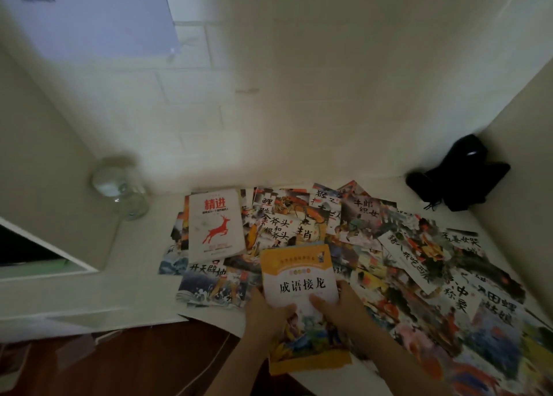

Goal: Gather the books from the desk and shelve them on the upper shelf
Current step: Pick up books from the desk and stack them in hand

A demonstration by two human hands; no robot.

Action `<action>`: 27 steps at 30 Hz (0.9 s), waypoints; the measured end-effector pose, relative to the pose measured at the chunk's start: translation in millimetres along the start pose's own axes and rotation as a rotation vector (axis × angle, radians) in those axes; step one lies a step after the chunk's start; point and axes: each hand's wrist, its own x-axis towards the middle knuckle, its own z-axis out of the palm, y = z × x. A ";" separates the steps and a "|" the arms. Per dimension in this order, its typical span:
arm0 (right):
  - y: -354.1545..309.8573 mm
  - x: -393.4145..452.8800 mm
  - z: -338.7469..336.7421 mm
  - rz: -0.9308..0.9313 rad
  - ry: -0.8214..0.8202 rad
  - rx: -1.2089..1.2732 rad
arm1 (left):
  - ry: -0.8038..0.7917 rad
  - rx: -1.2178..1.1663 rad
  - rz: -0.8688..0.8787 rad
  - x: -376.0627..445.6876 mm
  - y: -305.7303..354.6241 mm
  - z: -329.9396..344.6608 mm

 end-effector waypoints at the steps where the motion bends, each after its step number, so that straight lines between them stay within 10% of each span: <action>1: 2.1 2.2 -1.2 -0.009 0.002 0.027 | -0.006 -0.061 0.022 -7.9 10.2 0.1; 14: -48.1 77.1 -8.8 -0.035 0.068 0.151 | -0.134 -0.085 0.226 60.3 81.8 -37.8; 19: -38.9 73.4 -3.6 0.011 0.153 0.215 | 0.489 0.344 0.296 77.5 59.8 -98.4; 27: -32.4 75.8 5.0 -0.025 0.198 0.293 | 0.569 0.540 0.045 106.6 52.4 -112.3</action>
